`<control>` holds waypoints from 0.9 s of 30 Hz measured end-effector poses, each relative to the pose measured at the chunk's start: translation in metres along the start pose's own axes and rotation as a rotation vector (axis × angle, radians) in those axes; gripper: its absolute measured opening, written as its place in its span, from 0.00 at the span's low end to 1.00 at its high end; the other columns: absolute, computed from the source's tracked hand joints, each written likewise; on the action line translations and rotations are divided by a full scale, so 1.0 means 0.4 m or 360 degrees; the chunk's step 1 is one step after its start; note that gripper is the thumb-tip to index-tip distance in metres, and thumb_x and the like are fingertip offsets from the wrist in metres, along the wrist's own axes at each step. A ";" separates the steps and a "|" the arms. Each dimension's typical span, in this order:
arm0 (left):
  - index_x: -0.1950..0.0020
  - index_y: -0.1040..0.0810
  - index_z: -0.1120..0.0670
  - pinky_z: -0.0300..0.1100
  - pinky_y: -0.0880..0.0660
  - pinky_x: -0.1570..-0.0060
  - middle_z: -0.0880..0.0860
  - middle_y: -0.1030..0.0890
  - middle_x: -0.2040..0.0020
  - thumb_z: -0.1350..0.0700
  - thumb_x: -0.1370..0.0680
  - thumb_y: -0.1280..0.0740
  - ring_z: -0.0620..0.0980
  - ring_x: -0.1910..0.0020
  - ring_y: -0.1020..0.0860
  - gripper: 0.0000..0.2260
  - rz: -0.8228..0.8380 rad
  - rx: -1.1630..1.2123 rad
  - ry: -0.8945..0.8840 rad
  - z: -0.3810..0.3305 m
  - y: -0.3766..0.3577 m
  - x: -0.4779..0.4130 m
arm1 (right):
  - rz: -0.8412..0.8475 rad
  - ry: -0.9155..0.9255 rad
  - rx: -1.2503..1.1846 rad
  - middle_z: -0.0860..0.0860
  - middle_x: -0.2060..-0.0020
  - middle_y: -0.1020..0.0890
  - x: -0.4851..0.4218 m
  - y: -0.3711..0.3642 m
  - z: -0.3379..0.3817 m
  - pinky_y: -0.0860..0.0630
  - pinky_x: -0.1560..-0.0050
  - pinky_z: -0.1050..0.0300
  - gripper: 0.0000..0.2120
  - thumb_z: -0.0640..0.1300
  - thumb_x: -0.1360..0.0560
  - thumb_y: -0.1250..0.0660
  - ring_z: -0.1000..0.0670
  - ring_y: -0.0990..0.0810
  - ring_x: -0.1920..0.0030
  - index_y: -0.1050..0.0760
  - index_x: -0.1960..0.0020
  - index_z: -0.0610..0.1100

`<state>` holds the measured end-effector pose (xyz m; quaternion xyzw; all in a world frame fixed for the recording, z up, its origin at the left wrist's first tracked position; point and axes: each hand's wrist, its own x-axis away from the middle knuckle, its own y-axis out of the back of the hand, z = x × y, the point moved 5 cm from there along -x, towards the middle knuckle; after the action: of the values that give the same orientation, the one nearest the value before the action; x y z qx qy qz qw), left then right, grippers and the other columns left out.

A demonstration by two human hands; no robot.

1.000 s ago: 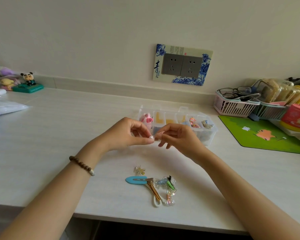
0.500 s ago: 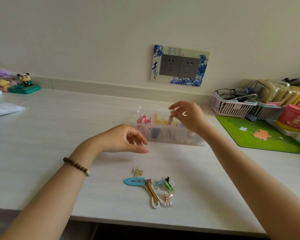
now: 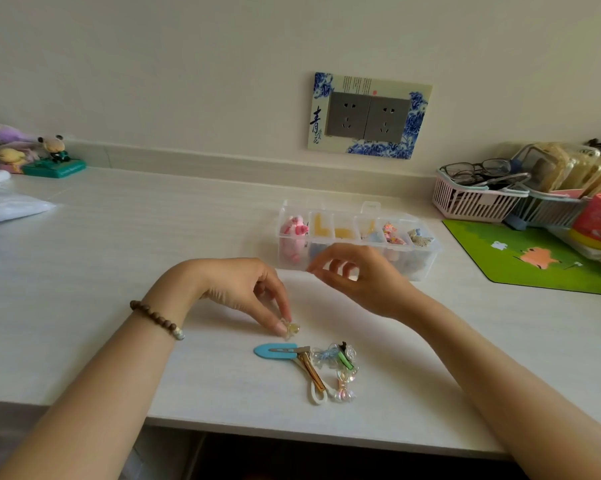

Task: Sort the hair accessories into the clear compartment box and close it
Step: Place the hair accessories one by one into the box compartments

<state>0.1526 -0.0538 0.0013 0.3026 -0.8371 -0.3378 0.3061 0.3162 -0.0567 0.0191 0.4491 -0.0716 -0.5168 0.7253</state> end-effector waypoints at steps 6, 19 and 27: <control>0.58 0.15 0.47 0.35 0.25 0.54 0.45 0.15 0.59 0.49 0.34 0.23 0.42 0.58 0.19 0.07 -0.0344 0.0283 -0.0034 0.002 0.020 -0.015 | 0.0192 -0.0172 -0.0346 0.51 0.61 0.17 0.004 -0.035 -0.014 0.23 0.60 0.62 0.08 0.46 0.26 0.32 0.49 0.18 0.60 0.20 0.53 0.42; 0.54 0.17 0.50 0.29 0.27 0.65 0.45 0.16 0.59 0.55 0.29 0.27 0.36 0.62 0.21 0.05 -0.1078 0.0884 -0.0302 -0.002 0.077 -0.023 | -0.0586 -0.0111 -0.0285 0.54 0.61 0.18 -0.084 0.102 0.004 0.21 0.53 0.60 0.04 0.41 0.28 0.31 0.55 0.19 0.60 0.21 0.53 0.42; 0.50 0.18 0.50 0.31 0.26 0.62 0.49 0.16 0.54 0.52 0.28 0.28 0.38 0.60 0.21 0.08 -0.0941 0.0698 -0.0238 0.007 0.070 -0.024 | -0.0445 -0.0279 0.0273 0.51 0.49 0.17 -0.149 0.082 -0.037 0.26 0.45 0.57 0.07 0.42 0.26 0.34 0.51 0.21 0.47 0.21 0.48 0.46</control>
<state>0.1483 -0.0296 0.0177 0.5639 -0.7861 -0.2455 0.0614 0.3200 0.0023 0.0557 0.4680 -0.1153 -0.6417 0.5966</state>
